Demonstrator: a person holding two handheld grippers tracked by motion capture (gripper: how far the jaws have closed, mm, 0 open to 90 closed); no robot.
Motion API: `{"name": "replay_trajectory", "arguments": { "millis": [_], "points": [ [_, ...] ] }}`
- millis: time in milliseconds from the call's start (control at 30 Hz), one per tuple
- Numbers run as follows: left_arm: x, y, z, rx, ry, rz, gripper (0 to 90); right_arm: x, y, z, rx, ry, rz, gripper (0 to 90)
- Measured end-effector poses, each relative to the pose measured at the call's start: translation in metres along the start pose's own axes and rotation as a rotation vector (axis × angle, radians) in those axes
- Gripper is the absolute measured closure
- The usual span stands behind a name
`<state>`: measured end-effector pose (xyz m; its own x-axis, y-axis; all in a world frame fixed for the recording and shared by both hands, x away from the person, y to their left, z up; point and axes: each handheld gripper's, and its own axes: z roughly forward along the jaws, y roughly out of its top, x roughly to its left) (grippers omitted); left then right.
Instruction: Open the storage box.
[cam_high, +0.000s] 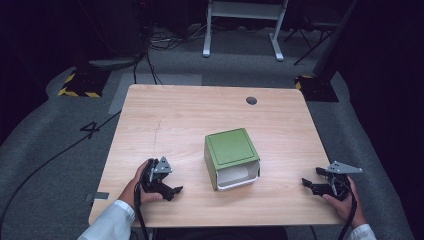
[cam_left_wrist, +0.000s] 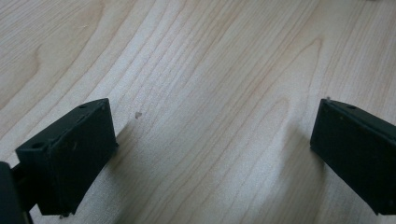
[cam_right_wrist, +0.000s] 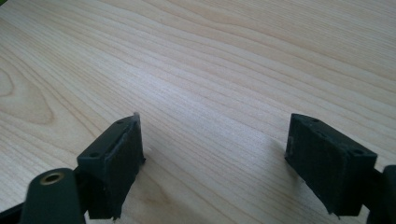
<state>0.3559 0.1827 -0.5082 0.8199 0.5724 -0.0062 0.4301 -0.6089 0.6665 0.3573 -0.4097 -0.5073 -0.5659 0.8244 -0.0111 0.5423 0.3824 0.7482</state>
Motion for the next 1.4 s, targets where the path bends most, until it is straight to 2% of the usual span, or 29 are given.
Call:
{"name": "replay_trajectory", "arguments": {
  "millis": [233, 467, 633, 800, 933, 1000, 1067, 1133, 1167, 1400],
  "points": [
    [0.0, 0.0, 0.0, -0.001, 0.002, -0.003, 0.4, 0.001, 0.002, 0.001, 0.001, 0.009, -0.008, 18.9],
    [0.0, 0.0, 0.0, -0.001, 0.002, -0.004, 0.4, 0.0, 0.006, 0.002, 0.032, 0.02, -0.018, 20.6],
    [0.0, 0.0, 0.0, -0.001, 0.002, -0.004, 0.4, 0.006, 0.012, 0.0, 0.001, 0.097, -0.047, 18.9],
    [-0.001, -0.001, -0.001, 0.0, 0.007, -0.012, 0.4, 0.023, 0.031, -0.008, -0.034, 0.169, -0.111, 21.1],
    [-0.001, -0.001, -0.001, -0.001, 0.008, -0.011, 0.4, 0.044, 0.051, -0.011, -0.048, 0.224, -0.184, 21.7],
    [-0.001, -0.001, -0.001, 0.0, 0.008, -0.011, 0.5, 0.047, 0.054, -0.012, -0.052, 0.235, -0.192, 21.8],
    [-0.001, -0.001, -0.001, 0.0, 0.008, -0.011, 0.5, 0.06, 0.063, -0.012, -0.067, 0.272, -0.217, 22.3],
    [-0.001, -0.001, -0.001, 0.0, 0.008, -0.012, 0.5, 0.066, 0.068, -0.013, -0.073, 0.289, -0.225, 22.7],
    [-0.001, -0.001, -0.001, 0.0, 0.008, -0.012, 0.4, 0.066, 0.068, -0.013, -0.073, 0.289, -0.225, 22.7],
    [-0.001, -0.001, -0.001, 0.0, 0.009, -0.013, 0.5, 0.092, 0.084, -0.009, -0.08, 0.341, -0.286, 24.3]
  ]
}}
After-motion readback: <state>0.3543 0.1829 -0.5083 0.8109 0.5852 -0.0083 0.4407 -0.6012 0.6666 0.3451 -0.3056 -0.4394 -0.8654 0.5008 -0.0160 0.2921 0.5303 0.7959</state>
